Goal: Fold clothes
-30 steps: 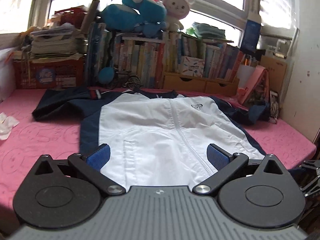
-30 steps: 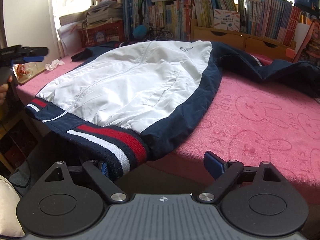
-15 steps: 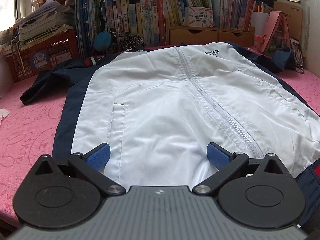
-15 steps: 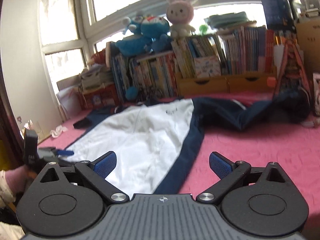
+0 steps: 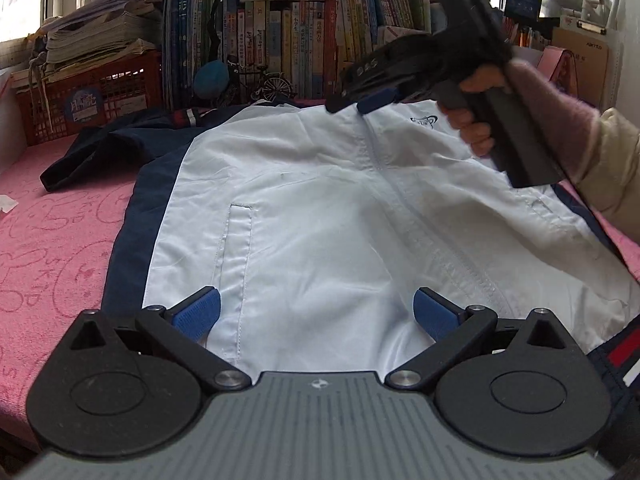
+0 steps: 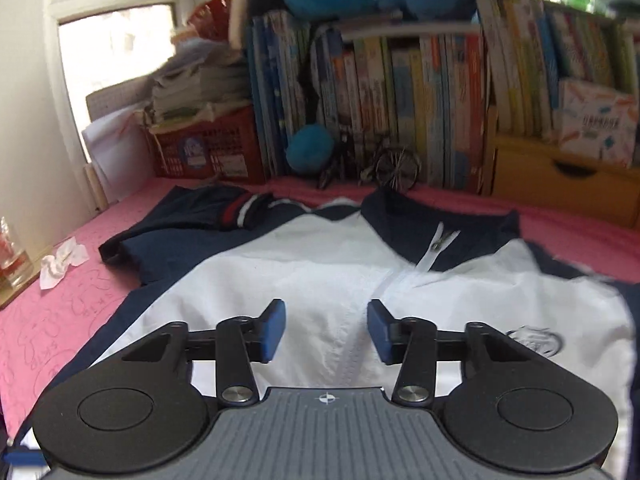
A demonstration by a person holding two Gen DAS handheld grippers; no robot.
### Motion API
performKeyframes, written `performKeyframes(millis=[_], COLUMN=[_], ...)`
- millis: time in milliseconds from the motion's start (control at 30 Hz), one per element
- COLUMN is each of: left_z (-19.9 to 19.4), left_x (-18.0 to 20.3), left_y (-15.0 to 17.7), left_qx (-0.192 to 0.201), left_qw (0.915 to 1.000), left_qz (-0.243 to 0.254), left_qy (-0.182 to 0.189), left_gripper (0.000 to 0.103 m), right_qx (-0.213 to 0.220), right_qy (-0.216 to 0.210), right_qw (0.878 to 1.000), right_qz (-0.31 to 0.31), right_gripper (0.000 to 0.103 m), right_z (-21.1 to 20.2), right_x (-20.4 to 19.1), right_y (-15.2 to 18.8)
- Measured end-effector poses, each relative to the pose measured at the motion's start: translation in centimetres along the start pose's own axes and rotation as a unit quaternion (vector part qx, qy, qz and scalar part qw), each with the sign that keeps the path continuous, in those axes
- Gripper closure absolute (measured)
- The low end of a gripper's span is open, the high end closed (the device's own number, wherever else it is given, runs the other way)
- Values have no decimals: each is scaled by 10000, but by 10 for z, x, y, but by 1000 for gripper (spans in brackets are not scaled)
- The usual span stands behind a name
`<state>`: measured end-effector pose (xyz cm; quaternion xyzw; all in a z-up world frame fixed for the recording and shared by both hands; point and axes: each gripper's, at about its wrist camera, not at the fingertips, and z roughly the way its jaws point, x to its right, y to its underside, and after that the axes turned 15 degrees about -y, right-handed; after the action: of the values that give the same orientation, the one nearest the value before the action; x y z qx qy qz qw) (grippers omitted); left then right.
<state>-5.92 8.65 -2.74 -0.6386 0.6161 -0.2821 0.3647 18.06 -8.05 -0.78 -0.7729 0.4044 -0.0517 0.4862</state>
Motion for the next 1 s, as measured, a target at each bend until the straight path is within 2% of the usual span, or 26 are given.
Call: performKeyframes(millis=[100,133,267,333,433,533,600,633,667,700,733,767,833,933,1000], left_z=[-3,5,73,108,181,250,272,275,270,265,259,249,230,201,194], left_x=[-37,-50,-73,-83,-71,-68,-81,-92,-105,-118,-132,-149,-188,-259,-298], left_y=[-31,-47,-107,-136,-162,-172,-172,-176,-180,-183,-187,-192,-204,-220,-221], left_qx=[384,471,689,775,463,-95,-218,-349,-341,-333,-308,-180,40,179,153], left_qw=[9988,9982,9951,9919,9870,9762,9734,9731,9718,9704,9685,9629,9466,9302,9105], left_qz=[-307,-349,-112,15,244,571,399,300,237,174,126,173,178,-487,-705], left_qy=[24,-102,-706,-1003,-1520,-2089,-2245,-2258,-2321,-2384,-2468,-2685,-3220,-3634,-4071], left_gripper=[0,0,0,0,0,0,0,19,54,64,66,70,78,77,77], right_qx=[-145,-150,-206,-271,-269,-294,-299,-302,-305,-310,-321,-331,-348,-353,-357], right_qy=[133,200,326,311,236,247,228,216,204,192,188,183,159,150,148], right_qw=[9998,9995,9971,9965,9971,9966,9967,9967,9968,9968,9966,9965,9963,9963,9962], right_qz=[-73,-200,-652,-726,-676,-723,-719,-718,-717,-718,-736,-752,-766,-771,-776], right_gripper=[58,57,42,39,37,35,34,33,33,32,31,29,28,27,27], right_z=[32,38,44,45,44,46,46,46,46,46,47,47,47,48,48], right_x=[2,0,-16,-20,-18,-19,-19,-19,-18,-18,-19,-19,-19,-19,-19], right_y=[15,21,28,28,28,28,28,28,28,28,28,28,28,28,28])
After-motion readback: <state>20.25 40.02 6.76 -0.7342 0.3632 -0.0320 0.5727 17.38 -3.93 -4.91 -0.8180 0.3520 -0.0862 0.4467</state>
